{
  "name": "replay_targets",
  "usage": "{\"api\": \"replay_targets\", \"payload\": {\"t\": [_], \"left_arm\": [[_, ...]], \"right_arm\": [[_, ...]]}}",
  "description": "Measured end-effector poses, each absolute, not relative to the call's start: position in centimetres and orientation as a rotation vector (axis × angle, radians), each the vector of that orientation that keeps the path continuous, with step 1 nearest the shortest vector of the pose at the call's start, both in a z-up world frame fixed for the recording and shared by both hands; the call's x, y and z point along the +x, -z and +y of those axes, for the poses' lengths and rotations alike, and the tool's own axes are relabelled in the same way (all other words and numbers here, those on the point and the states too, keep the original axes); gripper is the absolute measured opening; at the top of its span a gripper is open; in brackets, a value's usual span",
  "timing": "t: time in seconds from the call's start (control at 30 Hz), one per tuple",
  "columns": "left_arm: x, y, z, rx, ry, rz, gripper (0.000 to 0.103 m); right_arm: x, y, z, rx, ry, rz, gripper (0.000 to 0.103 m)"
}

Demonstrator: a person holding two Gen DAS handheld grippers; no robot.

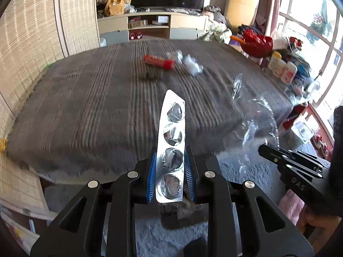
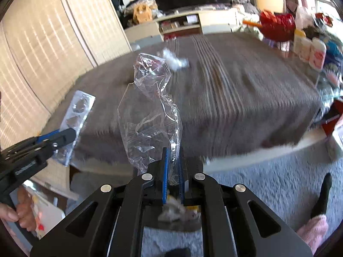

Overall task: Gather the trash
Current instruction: 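Grasp the clear plastic bag with the right tool while the left tool holds the blister pack, then carry the blister pack and clear bag to the grey bin and release both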

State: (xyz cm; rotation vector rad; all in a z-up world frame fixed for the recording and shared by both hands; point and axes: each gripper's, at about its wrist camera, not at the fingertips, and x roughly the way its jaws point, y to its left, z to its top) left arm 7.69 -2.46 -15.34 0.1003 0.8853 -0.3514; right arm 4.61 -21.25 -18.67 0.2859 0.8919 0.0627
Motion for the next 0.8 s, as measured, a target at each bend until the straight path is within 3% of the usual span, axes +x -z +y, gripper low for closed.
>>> {"api": "replay_targets", "payload": {"t": [0.3, 0.8], "left_arm": [[3.8, 22.2, -3.9, 0.13, 0.385, 1.001, 0.023], [5.2, 30.4, -4.6, 0.096, 0.395, 1.131, 0.023]], "right_arm": [[4.1, 26.9, -18.6, 0.184, -0.109, 1.14, 0.01], [4.6, 29.6, -19.3, 0.235, -0.103, 1.144, 0.01]]}}
